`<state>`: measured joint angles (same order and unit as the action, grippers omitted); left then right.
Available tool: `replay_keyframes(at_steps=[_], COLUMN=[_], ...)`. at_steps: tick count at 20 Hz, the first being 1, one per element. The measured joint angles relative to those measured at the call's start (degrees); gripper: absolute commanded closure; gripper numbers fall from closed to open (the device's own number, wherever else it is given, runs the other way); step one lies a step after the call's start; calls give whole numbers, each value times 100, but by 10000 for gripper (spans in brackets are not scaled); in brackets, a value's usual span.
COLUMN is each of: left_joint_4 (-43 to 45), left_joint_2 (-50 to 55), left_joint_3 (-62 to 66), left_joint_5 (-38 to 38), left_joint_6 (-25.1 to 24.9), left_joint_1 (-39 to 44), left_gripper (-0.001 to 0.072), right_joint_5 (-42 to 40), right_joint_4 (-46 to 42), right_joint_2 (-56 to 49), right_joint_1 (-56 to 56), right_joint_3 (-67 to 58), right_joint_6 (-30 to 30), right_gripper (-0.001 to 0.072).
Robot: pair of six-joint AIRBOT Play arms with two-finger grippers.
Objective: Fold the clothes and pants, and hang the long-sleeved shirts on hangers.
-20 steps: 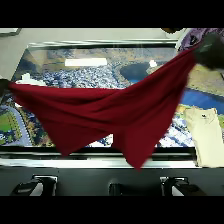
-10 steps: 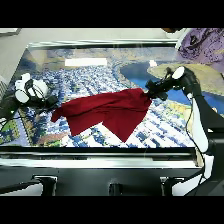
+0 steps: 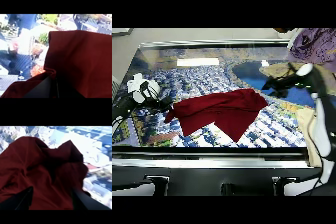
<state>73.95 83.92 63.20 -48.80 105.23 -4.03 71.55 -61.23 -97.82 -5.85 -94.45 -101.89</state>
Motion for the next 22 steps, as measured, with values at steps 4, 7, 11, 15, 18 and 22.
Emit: replay_keyframes(at_steps=[4, 7, 11, 15, 18, 22], left_joint_4=[0, 2, 2, 2, 2, 2], left_joint_2=[-7, -7, -7, -7, -7, -7], left_joint_3=[0, 0, 0, 0, 0, 0], left_joint_5=[-11, -48, -92, -120, -122, -122], left_joint_6=[-20, -26, -42, -42, -42, -39], left_joint_1=[-15, -17, -17, -17, -17, -17], left_gripper=[690, 690, 690, 690, 689, 689], right_joint_5=[651, 439, -343, -1333, -2083, -2645], right_joint_4=[94, 826, 1939, 2791, 3038, 3163], right_joint_2=[905, 1696, 2208, 2350, 2367, 2159], right_joint_1=[-800, -1001, -651, 46, 546, 881], right_joint_3=[702, 2363, 4430, 5421, 5641, 5735], right_joint_6=[741, 1228, 1818, 2387, 2435, 2271], right_gripper=[175, 175, 177, 179, 179, 179])
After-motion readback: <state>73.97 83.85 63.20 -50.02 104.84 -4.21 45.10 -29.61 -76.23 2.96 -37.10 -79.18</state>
